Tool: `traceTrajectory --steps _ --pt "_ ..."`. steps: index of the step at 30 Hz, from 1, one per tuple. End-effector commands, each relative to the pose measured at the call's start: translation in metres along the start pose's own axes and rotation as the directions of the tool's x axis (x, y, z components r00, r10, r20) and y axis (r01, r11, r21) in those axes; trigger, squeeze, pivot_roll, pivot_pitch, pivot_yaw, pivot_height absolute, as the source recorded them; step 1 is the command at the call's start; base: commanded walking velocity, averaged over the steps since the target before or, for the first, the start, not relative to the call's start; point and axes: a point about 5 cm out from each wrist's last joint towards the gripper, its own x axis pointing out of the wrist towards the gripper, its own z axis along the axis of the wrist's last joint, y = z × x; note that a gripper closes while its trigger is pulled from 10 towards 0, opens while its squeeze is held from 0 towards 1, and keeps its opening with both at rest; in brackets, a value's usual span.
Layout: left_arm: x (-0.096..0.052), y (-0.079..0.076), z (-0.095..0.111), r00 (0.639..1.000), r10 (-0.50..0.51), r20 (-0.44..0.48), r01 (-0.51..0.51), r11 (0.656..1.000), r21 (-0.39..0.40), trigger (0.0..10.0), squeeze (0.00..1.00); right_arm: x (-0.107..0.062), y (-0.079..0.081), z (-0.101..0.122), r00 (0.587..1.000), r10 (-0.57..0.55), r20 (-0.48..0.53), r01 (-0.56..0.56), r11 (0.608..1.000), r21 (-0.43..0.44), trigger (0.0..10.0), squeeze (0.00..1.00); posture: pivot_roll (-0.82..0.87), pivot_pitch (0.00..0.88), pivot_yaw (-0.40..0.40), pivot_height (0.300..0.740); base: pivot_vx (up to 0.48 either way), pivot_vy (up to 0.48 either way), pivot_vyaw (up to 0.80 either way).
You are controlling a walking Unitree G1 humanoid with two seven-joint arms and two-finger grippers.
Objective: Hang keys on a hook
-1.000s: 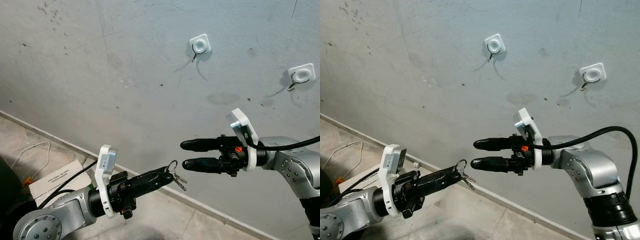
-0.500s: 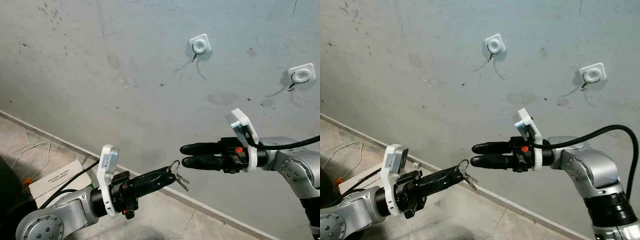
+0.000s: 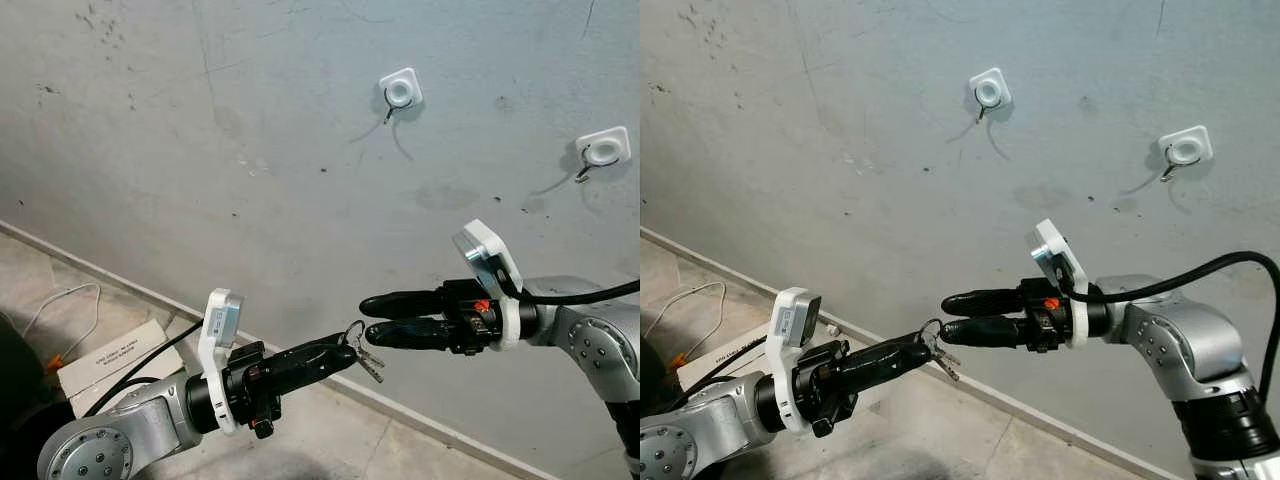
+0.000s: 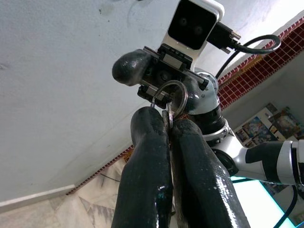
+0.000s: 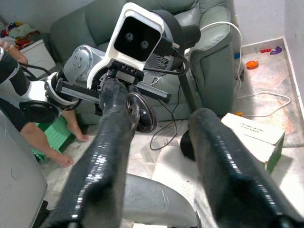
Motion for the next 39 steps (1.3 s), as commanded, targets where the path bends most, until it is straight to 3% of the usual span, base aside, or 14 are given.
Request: traceTrajectory --steps 1,2,25,27,29,31,32,33,34,36,39 --pt "0.001 0.0 -0.001 1.0 0.009 -0.01 -0.009 1.0 0.004 0.0 0.0 -0.003 0.004 0.003 1.0 0.005 -0.009 -0.005 1.0 -0.023 10.0 0.38 -0.02 0.088 -0.057 0.74 0.0 0.0 0.0" --pt "0.001 0.0 -0.001 1.0 0.009 -0.01 -0.009 1.0 0.004 0.0 0.0 -0.003 0.004 0.003 1.0 0.009 -0.01 -0.009 1.0 -0.022 10.0 0.0 -0.02 0.088 -0.057 0.74 0.0 0.0 0.0" --pt "0.004 0.0 -0.003 1.0 -0.002 -0.01 0.002 1.0 -0.002 0.0 0.0 0.006 0.008 0.004 0.999 0.045 0.007 -0.045 0.999 -0.008 10.0 0.0 -0.02 0.092 -0.058 0.74 0.0 0.0 0.0" --pt "0.005 0.0 -0.003 1.0 -0.002 -0.01 0.002 1.0 -0.002 0.0 0.0 0.007 0.008 0.004 0.999 0.047 0.01 -0.047 0.999 -0.006 8.5 0.0 -0.02 0.092 -0.058 0.74 0.0 0.0 0.0" --pt "0.005 0.0 -0.003 1.0 -0.002 -0.01 0.002 1.0 -0.002 0.0 0.0 0.007 0.008 0.003 0.999 0.048 0.01 -0.048 0.999 -0.005 8.1 0.0 -0.02 0.092 -0.058 0.74 0.0 0.0 0.0" --pt "0.005 0.001 -0.003 1.0 -0.002 -0.01 0.002 1.0 -0.003 0.0 0.0 0.008 0.009 0.003 0.999 0.053 0.009 -0.053 0.999 0.0 5.3 0.0 -0.02 0.092 -0.058 0.74 0.0 0.0 0.0" --pt "0.005 0.001 -0.003 1.0 -0.002 -0.01 0.002 1.0 -0.003 0.0 0.0 0.008 0.009 0.003 0.999 0.053 0.009 -0.053 0.999 0.0 5.3 0.0 -0.02 0.092 -0.058 0.74 0.0 0.0 0.0" --pt "0.005 0.001 -0.004 1.0 -0.002 -0.01 0.002 1.0 -0.004 0.0 0.0 0.008 0.009 0.003 0.999 0.052 0.01 -0.052 0.999 0.001 4.0 0.0 -0.02 0.092 -0.058 0.74 0.0 0.0 0.0" --pt "0.005 0.001 -0.004 1.0 -0.003 -0.01 0.003 1.0 -0.004 0.0 0.0 0.008 0.009 0.002 0.999 0.051 0.01 -0.051 0.999 0.002 0.5 0.0 -0.02 0.092 -0.058 0.74 0.0 0.0 0.0" --pt "0.005 0.001 -0.004 1.0 -0.003 -0.011 0.003 1.0 -0.004 0.0 0.0 0.009 0.009 0.002 0.999 0.052 0.01 -0.052 0.999 0.005 0.0 0.0 -0.02 0.092 -0.058 0.74 0.0 0.0 0.0" --pt "0.006 0.001 -0.004 1.0 -0.004 -0.01 0.004 1.0 -0.005 0.0 0.0 0.009 0.01 0.001 0.998 0.055 0.011 -0.055 0.998 0.009 0.0 0.0 -0.02 0.092 -0.058 0.74 0.0 0.0 0.0"
